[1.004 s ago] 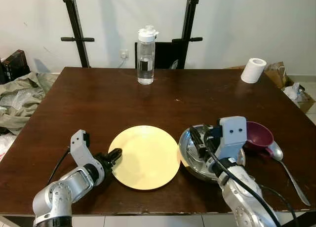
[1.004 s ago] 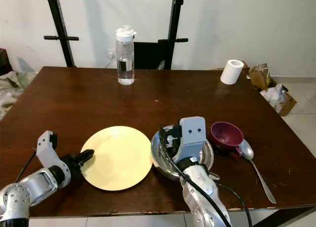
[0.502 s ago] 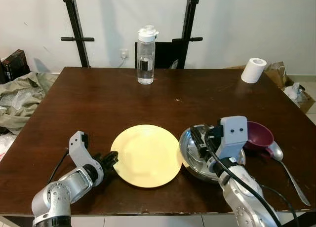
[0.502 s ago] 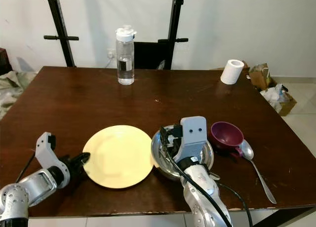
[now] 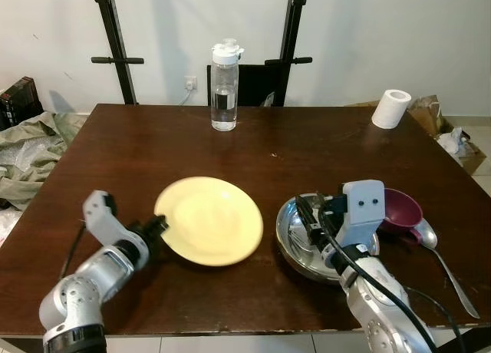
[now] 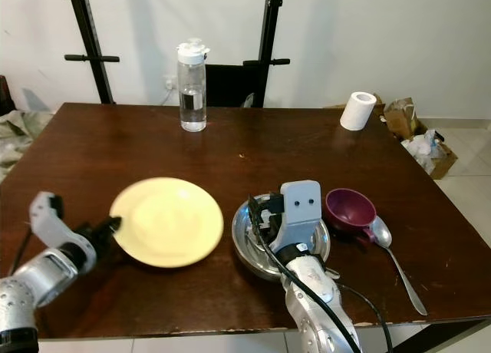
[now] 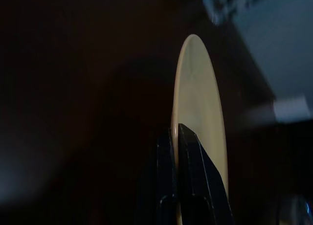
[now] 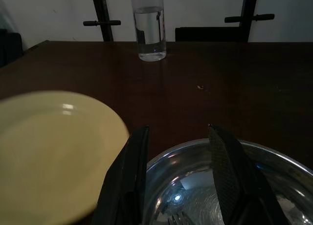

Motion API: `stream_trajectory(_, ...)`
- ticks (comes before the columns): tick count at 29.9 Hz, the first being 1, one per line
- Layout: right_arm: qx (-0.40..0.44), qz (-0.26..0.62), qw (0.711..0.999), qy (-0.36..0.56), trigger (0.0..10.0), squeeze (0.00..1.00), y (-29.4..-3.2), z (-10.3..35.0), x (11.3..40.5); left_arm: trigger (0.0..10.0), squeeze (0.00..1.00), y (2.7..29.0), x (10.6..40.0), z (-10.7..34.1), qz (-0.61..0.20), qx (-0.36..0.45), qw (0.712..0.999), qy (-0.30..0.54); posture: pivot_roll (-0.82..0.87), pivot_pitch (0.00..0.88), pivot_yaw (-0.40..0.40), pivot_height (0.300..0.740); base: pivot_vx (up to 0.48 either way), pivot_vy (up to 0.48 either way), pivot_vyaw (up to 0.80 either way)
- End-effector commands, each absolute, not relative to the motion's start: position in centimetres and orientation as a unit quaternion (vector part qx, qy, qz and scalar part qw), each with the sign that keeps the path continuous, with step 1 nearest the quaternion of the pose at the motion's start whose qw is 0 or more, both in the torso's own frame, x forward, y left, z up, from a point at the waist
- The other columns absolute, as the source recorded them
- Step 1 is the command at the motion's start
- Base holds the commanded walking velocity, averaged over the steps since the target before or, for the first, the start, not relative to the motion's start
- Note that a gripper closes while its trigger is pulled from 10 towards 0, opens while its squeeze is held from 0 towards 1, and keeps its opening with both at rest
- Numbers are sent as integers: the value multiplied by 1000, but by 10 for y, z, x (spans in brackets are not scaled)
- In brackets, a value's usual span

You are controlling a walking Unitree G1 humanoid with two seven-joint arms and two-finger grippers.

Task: Setting the table

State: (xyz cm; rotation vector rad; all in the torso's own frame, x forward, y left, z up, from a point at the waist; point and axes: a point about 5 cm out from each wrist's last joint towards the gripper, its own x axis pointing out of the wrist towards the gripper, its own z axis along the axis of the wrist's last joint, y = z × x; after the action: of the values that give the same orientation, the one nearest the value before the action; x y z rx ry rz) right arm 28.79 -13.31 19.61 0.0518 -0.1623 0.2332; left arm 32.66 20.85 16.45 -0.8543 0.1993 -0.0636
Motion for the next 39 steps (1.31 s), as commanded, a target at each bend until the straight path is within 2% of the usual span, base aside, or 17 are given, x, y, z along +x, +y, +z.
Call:
stream_trajectory(1, 29, 115, 990, -81, 10000, 0, -134, 197, 287, 10000, 0, 218, 326, 169, -11, -421, 904, 75, 1, 109, 46, 740, 0, 0, 0)
stream_trajectory(3, 29, 114, 990, -81, 10000, 0, -134, 197, 287, 10000, 0, 224, 329, 174, -3, -416, 907, 59, 0, 111, 47, 740, 0, 0, 0)
stream_trajectory(7, 30, 114, 990, -83, 10000, 0, -133, 198, 287, 10000, 0, 219, 339, 175, -13, -414, 908, 64, -2, 124, 53, 740, 0, 0, 0)
stream_trajectory(9, 31, 114, 989, -84, 10000, 0, -132, 199, 286, 10000, 0, 213, 345, 175, -20, -410, 909, 71, -11, 132, 57, 740, 0, 0, 0)
stream_trajectory(14, 37, 109, 989, -98, 10000, 0, -131, 208, 280, 10000, 0, 178, 376, 176, -48, -397, 911, 103, -41, 178, 81, 740, 0, 0, 0)
stream_trajectory(19, 43, 99, 988, -106, 10000, 0, -132, 214, 272, 10000, 0, 168, 393, 186, -42, -381, 918, 98, -60, 226, 107, 740, 0, 0, 0)
stream_trajectory(27, 46, 91, 989, -106, 10000, 0, -132, 215, 266, 10000, 0, 154, 403, 192, -62, -367, 923, 100, -74, 265, 130, 740, 0, 0, 0)
stream_trajectory(35, 50, 76, 991, -101, 10000, 0, -134, 215, 260, 10000, 0, 117, 410, 195, -118, -357, 920, 114, -89, 278, 148, 740, 0, 0, 0)
stream_trajectory(39, 51, 75, 991, -100, 10000, 0, -134, 215, 260, 10000, 0, 113, 412, 199, -124, -358, 920, 103, -94, 275, 149, 740, 0, 0, 0)
